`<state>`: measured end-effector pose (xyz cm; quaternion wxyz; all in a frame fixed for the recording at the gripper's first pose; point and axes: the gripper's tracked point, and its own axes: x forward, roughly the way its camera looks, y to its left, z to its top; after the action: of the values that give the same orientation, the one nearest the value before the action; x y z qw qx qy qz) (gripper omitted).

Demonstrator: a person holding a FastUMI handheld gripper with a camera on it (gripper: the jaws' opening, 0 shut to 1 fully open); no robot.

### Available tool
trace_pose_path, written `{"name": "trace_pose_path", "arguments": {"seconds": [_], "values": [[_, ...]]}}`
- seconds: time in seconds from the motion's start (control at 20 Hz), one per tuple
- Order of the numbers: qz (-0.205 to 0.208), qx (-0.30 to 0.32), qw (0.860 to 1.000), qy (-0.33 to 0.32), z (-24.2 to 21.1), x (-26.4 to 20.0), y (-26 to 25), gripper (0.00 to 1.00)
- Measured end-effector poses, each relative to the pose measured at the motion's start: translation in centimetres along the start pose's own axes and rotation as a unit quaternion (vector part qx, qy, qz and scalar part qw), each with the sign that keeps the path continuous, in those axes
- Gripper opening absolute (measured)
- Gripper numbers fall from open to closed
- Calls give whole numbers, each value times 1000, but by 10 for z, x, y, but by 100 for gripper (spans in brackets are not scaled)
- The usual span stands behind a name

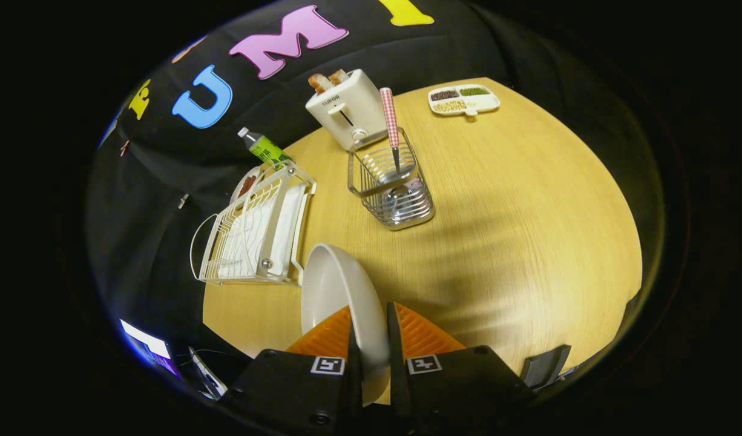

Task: Take the plate from the dish rack, then take the spoon from the basket and place it into the plate.

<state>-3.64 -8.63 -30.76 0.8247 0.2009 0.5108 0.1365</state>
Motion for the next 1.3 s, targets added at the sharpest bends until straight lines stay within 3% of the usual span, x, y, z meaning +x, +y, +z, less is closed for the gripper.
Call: {"name": "trace_pose_path", "arguments": {"seconds": [0.15, 0.35, 0.55, 0.6, 0.65, 0.9, 1.05, 1.3], "values": [[19, 27, 999, 18, 4, 14, -12, 23], [-8, 11, 1000, 6, 17, 14, -36, 25], [-8, -43, 999, -23, 32, 4, -35, 67], [-9, -61, 998, -32, 35, 0, -34, 86], [-10, -78, 996, -47, 43, -5, -33, 94], [-21, -131, 983, -127, 85, -23, -19, 98], [-28, -188, 965, -181, 117, -40, -4, 98], [-28, -201, 952, -228, 169, -45, 16, 98]]}}
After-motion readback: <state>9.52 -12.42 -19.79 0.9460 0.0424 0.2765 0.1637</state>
